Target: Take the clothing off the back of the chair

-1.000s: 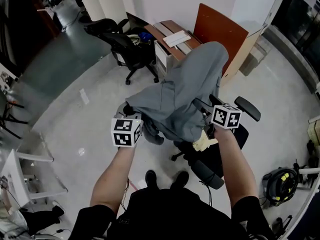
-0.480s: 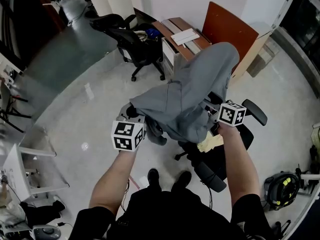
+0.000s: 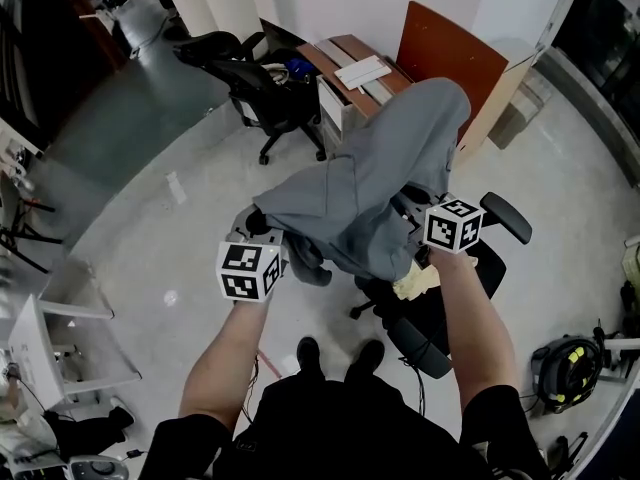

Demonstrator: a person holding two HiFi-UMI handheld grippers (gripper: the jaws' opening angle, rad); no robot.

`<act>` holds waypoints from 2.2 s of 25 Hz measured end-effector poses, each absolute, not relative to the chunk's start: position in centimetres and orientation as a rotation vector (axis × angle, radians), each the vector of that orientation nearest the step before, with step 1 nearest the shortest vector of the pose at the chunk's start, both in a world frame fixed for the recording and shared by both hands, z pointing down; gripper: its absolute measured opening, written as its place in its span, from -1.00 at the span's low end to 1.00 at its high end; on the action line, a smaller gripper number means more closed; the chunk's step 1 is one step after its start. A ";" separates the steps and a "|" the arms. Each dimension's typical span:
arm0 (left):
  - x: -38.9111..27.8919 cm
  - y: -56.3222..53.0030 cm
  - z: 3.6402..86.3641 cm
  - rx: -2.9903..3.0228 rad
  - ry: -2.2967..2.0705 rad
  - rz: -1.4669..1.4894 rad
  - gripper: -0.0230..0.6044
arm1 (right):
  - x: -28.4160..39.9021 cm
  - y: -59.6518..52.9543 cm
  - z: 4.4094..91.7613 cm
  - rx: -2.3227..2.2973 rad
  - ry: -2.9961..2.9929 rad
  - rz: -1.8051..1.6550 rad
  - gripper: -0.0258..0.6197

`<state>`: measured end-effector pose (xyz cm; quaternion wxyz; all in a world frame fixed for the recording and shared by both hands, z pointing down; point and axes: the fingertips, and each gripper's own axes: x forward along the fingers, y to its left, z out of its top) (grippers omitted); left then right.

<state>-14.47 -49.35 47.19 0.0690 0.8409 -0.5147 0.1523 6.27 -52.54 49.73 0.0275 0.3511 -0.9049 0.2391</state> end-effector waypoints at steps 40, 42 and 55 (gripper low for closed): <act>-19.9 -49.2 43.5 2.520 -1.746 0.452 -0.86 | 8.7 -52.0 52.1 1.394 -2.479 0.268 -0.86; -19.1 -49.6 43.0 2.551 -1.721 0.433 -0.86 | 10.0 -51.3 50.3 1.454 -2.480 0.250 -0.86; -17.5 -48.0 38.9 2.726 -1.588 0.261 -0.86 | 12.2 -43.3 33.8 1.820 -2.645 0.077 -0.87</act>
